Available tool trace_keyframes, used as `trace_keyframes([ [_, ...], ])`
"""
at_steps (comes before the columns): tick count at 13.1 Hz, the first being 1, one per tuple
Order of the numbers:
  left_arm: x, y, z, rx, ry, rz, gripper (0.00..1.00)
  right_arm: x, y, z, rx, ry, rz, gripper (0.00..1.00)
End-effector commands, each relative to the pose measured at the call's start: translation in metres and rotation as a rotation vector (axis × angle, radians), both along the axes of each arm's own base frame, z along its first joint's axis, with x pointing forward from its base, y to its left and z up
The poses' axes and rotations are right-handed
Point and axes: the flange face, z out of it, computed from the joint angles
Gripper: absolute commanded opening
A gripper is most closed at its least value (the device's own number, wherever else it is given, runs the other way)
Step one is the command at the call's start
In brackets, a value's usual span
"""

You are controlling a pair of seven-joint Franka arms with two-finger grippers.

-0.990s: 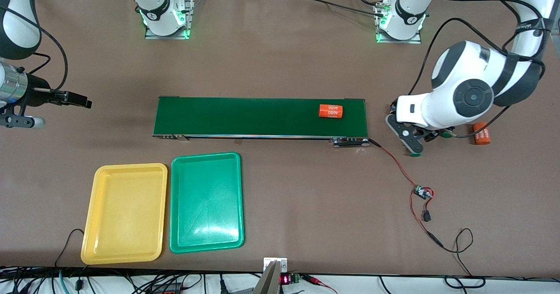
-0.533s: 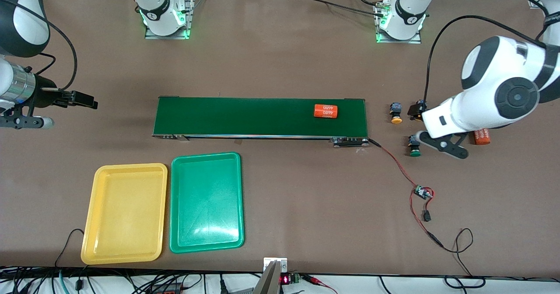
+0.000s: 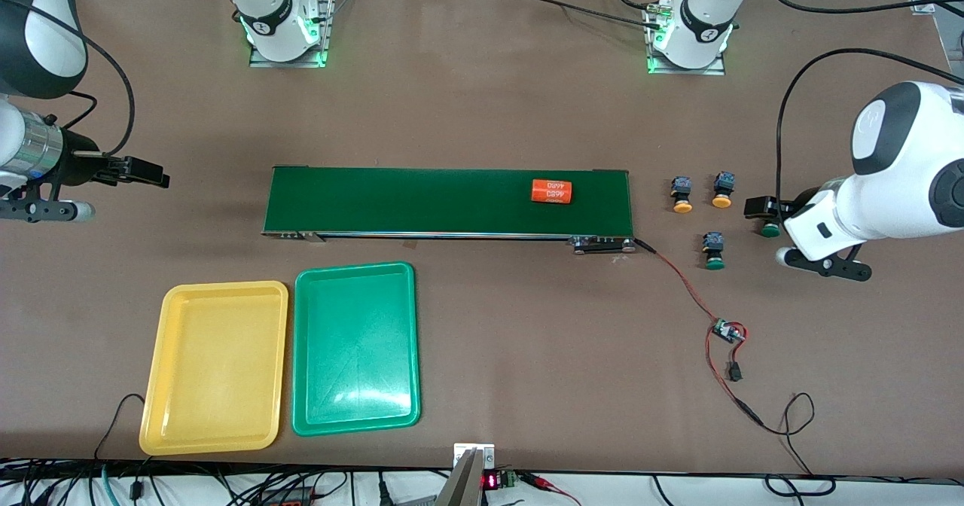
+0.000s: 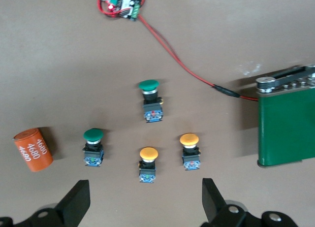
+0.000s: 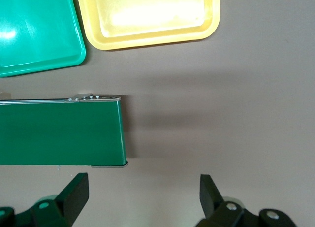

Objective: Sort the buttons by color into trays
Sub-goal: 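Grasp a green-capped button with the left gripper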

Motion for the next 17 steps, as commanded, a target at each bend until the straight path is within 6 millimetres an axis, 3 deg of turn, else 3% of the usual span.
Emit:
trace_keyframes([
  [1, 0.005, 0.007, -0.006, 0.047, -0.008, 0.057, 1.00, 0.002, 0.002, 0.000, -0.006, 0.011, 0.018, 1.00],
  [4, 0.003, 0.002, -0.034, 0.060, -0.023, 0.073, 1.00, 0.002, 0.009, -0.004, -0.009, 0.019, 0.019, 1.00],
  [11, -0.049, -0.011, -0.163, 0.026, -0.161, 0.030, 1.00, -0.003, 0.034, -0.019, -0.024, 0.063, 0.006, 1.00],
  [14, -0.064, -0.008, -0.202, 0.011, -0.199, 0.041, 0.96, -0.006, 0.071, -0.018, -0.054, 0.059, -0.024, 1.00],
  [17, -0.063, -0.006, -0.218, 0.007, -0.200, 0.049, 0.81, -0.012, 0.106, -0.020, -0.058, 0.005, -0.007, 1.00],
])
